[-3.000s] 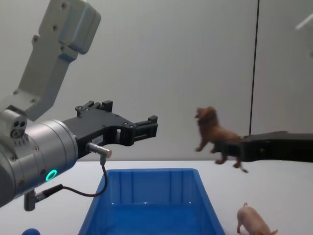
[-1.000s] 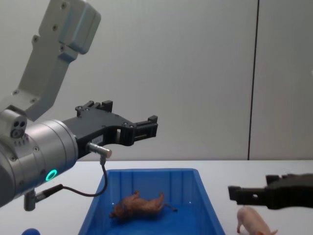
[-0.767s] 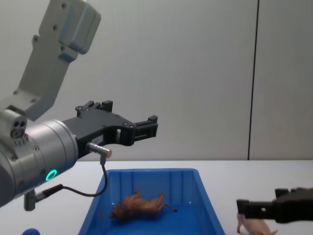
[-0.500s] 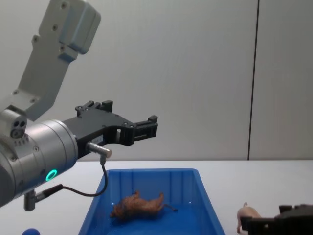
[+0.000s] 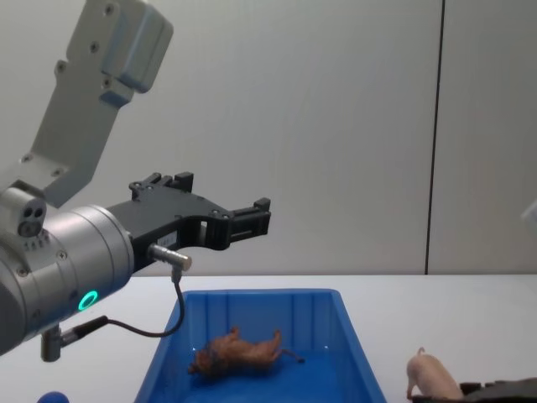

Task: Pick up the two dolls from the table and place them into the box.

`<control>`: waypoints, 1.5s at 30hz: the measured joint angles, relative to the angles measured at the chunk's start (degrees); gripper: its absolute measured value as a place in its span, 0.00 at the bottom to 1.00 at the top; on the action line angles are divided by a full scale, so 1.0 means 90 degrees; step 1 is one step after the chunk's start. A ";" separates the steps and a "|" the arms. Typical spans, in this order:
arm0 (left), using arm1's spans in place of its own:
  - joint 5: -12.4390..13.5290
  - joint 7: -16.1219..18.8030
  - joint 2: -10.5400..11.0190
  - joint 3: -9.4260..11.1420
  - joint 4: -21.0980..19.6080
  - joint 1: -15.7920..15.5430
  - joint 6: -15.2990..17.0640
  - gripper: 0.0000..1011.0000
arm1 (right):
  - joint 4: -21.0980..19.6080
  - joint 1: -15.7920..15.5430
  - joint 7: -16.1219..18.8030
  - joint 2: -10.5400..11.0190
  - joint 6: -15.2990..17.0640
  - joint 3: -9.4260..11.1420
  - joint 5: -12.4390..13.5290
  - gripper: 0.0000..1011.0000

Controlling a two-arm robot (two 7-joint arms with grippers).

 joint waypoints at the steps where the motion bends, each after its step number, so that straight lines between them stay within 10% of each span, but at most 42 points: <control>1: 0.0000 0.0000 0.0000 0.0000 0.0000 0.0000 0.0000 0.99 | 0.0035 0.0015 -0.0007 -0.0016 -0.0001 -0.0009 -0.0015 0.67; 12: 0.0000 0.0000 0.0000 0.0000 0.0000 0.0000 0.0000 0.99 | 0.0121 0.0068 -0.0152 -0.0082 -0.0211 -0.0042 -0.0182 0.36; 27: 0.0000 0.0000 0.0000 0.0000 0.0000 0.0000 0.0000 0.99 | -0.0235 0.0138 -0.0250 -0.0088 -0.0725 -0.0034 -0.0487 0.36; 45: 0.0000 0.0000 0.0000 0.0000 0.0000 0.0000 0.0000 0.99 | -0.0224 0.0863 0.0843 -0.0486 -0.0476 -0.0208 -0.0675 0.36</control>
